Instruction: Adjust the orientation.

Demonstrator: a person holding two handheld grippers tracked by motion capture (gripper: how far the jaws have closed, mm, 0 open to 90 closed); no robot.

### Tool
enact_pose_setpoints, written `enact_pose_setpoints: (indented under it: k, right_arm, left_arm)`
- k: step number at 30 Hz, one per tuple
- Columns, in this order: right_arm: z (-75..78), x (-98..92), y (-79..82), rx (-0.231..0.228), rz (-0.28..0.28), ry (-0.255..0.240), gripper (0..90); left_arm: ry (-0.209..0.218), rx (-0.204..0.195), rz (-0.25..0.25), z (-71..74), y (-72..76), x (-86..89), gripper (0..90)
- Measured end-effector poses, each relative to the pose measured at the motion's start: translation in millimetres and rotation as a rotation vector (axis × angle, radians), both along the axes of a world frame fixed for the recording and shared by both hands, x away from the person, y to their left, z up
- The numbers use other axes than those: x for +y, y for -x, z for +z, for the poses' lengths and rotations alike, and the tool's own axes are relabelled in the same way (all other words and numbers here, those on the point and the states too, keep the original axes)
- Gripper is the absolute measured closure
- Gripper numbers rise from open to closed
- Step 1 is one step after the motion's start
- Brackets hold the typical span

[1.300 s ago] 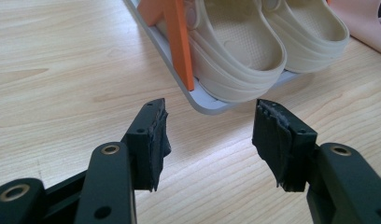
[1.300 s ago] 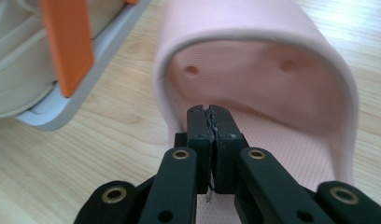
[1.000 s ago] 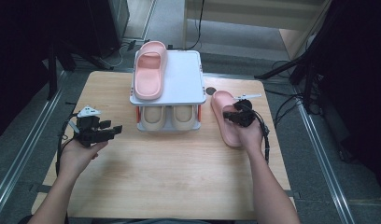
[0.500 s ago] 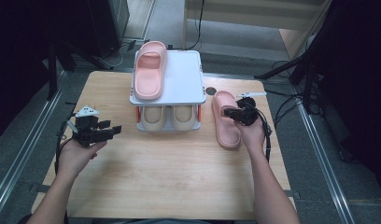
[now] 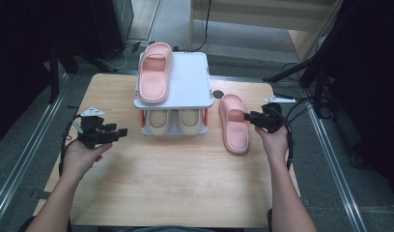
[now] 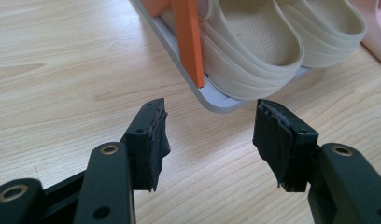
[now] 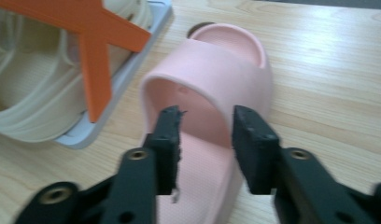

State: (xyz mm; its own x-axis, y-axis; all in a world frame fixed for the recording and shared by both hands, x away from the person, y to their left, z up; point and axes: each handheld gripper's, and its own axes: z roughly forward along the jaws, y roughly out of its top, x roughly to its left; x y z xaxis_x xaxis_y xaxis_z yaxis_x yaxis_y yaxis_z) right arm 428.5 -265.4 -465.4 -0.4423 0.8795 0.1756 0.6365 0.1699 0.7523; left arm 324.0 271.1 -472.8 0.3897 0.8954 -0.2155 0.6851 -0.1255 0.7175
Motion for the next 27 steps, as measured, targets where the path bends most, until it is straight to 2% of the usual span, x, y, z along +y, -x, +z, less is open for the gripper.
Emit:
enact_pose_setpoints:
  k: [2, 8, 12, 18, 21, 24, 27]
  right_arm:
    - [-6.8, -3.4, -4.3, 0.020, -0.020, -0.003, 54.2]
    - [-23.7, -5.6, -18.5, 0.026, -0.051, -0.007, 53.7]
    - [-34.6, -3.2, -23.2, 0.074, -0.045, 0.002, 53.8]
    - [-40.8, 1.6, -29.6, 0.102, -0.062, 0.031, 55.9]
    - [-42.8, 5.2, -32.9, 0.101, -0.062, 0.032, 56.7]
    - [-43.3, 9.1, -35.0, 0.098, -0.072, 0.053, 57.0]
    - [-44.1, 8.5, -36.9, 0.099, -0.087, 0.040, 58.7]
  left_arm:
    - [0.000, 0.010, -0.002, -1.1, -1.7, 0.0, 44.1]
    - [0.004, 0.023, -0.002, -2.8, -2.7, 0.4, 44.1]
    - [0.009, 0.022, 0.003, -4.2, -1.1, 0.7, 44.1]
    - [0.011, 0.030, 0.009, -6.4, 2.8, 2.6, 43.6]
    - [0.005, 0.036, 0.016, -8.2, 4.8, 4.2, 43.6]
    - [0.003, 0.041, 0.025, -9.7, 6.5, 6.2, 43.6]
    - [0.002, 0.043, 0.032, -10.7, 7.7, 8.4, 43.4]
